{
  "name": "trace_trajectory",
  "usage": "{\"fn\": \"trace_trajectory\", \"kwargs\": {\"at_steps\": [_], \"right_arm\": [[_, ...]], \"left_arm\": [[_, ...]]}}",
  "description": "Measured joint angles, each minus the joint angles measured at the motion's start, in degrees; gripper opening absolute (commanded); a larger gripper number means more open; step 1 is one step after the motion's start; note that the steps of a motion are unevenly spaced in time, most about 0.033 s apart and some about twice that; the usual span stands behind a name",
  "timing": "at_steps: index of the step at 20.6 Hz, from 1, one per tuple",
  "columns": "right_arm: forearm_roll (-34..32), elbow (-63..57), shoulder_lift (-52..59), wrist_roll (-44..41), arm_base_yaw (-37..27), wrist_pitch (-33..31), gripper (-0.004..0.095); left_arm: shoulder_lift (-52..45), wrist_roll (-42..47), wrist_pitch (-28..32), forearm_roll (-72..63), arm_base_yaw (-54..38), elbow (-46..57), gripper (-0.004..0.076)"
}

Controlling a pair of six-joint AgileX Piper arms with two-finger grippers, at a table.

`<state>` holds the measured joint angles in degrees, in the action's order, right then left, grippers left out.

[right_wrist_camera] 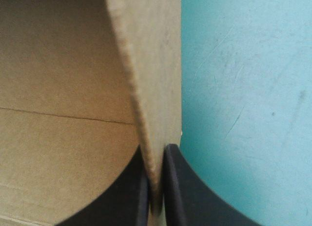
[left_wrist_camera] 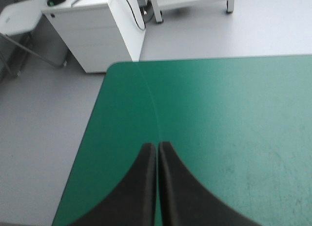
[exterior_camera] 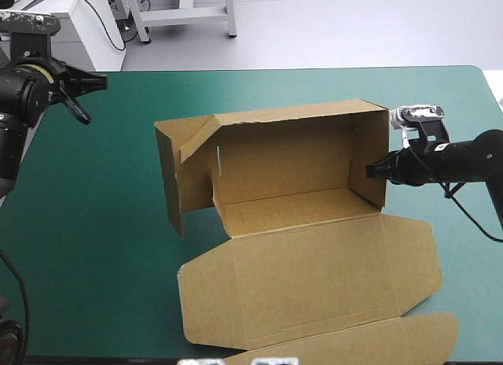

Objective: Fold the box

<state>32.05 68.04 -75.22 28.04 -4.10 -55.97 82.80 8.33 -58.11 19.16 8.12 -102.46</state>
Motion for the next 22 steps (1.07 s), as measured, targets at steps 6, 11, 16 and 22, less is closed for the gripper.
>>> {"fn": "trace_trajectory", "kwargs": {"at_steps": [6, 11, 16, 22], "right_arm": [[-3.1, 0.1, 0.1, -4.7, 0.0, -2.5, -0.0001], [-4.4, 0.1, -1.6, -6.3, 0.0, -2.4, 0.0], [-4.5, 0.1, -6.9, -6.5, 0.0, 0.7, 0.0], [-3.1, 0.9, -13.1, -5.8, 0.0, 5.1, 0.0141]], "left_arm": [[0.1, -8.3, 0.5, -11.5, -8.1, 11.1, -0.0006], [0.1, -10.3, 3.8, -13.0, -8.6, 24.9, -0.0008], [0.1, -10.4, 5.2, -15.0, -8.6, 28.6, -0.0008], [0.1, -10.4, 5.4, -15.1, -8.6, 28.6, -0.0008]]}}
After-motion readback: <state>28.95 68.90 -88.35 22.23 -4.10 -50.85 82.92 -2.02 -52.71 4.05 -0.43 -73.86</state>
